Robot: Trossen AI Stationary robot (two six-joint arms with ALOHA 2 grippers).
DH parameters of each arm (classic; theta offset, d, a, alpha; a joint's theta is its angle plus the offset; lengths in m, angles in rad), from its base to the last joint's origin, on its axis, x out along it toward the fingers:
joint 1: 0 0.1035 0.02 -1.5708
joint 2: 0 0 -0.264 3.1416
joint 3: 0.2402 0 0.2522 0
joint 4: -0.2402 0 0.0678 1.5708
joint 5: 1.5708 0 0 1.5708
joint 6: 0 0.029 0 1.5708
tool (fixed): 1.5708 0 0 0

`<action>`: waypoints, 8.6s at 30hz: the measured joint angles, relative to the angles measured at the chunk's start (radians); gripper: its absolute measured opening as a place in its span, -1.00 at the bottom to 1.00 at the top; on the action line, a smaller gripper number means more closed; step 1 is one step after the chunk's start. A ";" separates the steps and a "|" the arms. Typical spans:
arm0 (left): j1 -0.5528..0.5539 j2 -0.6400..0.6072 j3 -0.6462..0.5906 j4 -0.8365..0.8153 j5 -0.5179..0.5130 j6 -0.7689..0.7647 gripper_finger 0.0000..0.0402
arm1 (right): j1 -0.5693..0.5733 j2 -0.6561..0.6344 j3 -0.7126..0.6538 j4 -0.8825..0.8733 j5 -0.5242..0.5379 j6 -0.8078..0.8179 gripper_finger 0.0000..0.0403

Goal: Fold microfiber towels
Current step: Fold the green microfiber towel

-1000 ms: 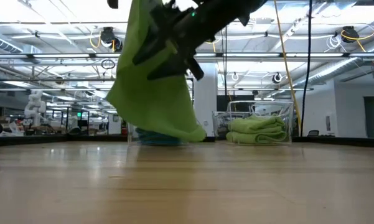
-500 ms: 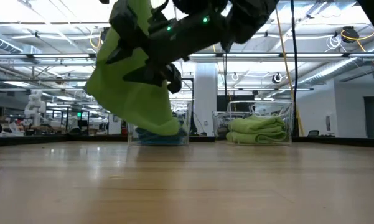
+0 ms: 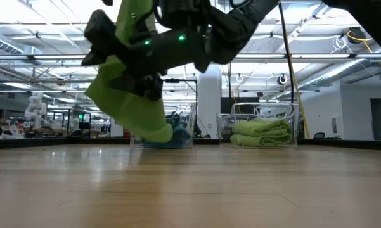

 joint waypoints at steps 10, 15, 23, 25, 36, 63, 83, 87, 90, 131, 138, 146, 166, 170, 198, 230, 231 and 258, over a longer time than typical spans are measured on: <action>0.000 -0.002 0.000 0.022 0.000 -0.005 -0.97 | -0.043 0.021 0.072 -0.166 0.140 0.006 0.39; 0.000 -0.003 0.000 0.032 -0.016 0.007 -0.95 | -0.075 0.021 0.072 -0.239 0.089 0.046 -0.20; 0.030 -0.077 0.000 0.001 -0.012 0.060 -0.97 | -0.063 0.008 0.071 -0.286 -0.083 0.057 -0.93; 0.047 -0.108 0.000 -0.046 0.044 0.061 -0.95 | -0.056 -0.026 0.069 -0.348 -0.100 0.060 -0.96; 0.062 -0.281 0.000 -0.346 0.356 0.042 -0.93 | -0.035 -0.365 0.070 -0.843 -0.309 -0.041 -0.99; -0.003 -0.268 0.000 -0.728 0.458 0.237 -0.96 | -0.299 -0.927 0.067 -1.571 -0.448 -0.159 -1.00; -0.295 -0.028 -0.072 -0.888 0.506 0.169 -0.95 | -0.181 -1.095 -0.494 -1.427 -0.947 0.134 -1.00; -0.339 -0.016 -0.083 -0.881 0.468 0.137 -0.98 | -0.155 -1.141 -0.605 -1.293 -0.913 0.269 -1.00; -0.340 -0.027 -0.080 -0.844 0.393 0.175 -0.95 | -0.163 -1.178 -0.627 -1.210 -0.845 0.299 -1.00; -0.541 -0.071 -0.470 -0.493 0.459 -0.127 -0.98 | 0.120 -1.214 -0.924 -0.833 -0.935 0.757 -1.00; -0.629 -0.072 -0.494 -0.425 0.411 -0.165 -0.98 | 0.160 -1.160 -0.919 -0.662 -1.108 0.949 -1.00; -0.654 -0.031 -0.495 -0.496 0.343 -0.164 -0.98 | 0.138 -1.061 -0.921 -0.728 -0.984 0.932 -1.00; -0.658 0.087 -0.495 -0.576 0.296 -0.085 -0.93 | 0.333 -0.950 -0.921 -0.410 -0.953 1.159 -0.34; -0.679 0.093 -0.494 -0.572 0.311 -0.035 -0.81 | 0.339 -0.953 -0.921 -0.529 -0.999 1.175 -0.03; -0.578 -0.063 -0.433 -0.548 0.262 -0.044 0.18 | 0.363 -0.910 -1.032 -0.639 -0.663 1.527 0.19; -0.335 0.978 -0.172 0.019 0.580 0.340 -0.37 | 0.359 -0.713 -1.033 -0.370 -0.260 1.440 0.19; -0.335 0.968 -0.172 -0.002 0.559 0.327 -0.37 | 0.351 -0.713 -1.033 -0.370 -0.260 1.422 0.19; -0.381 0.739 -0.183 -0.401 0.254 -0.001 -0.37 | 0.132 -1.068 -1.035 -0.505 0.023 0.845 0.19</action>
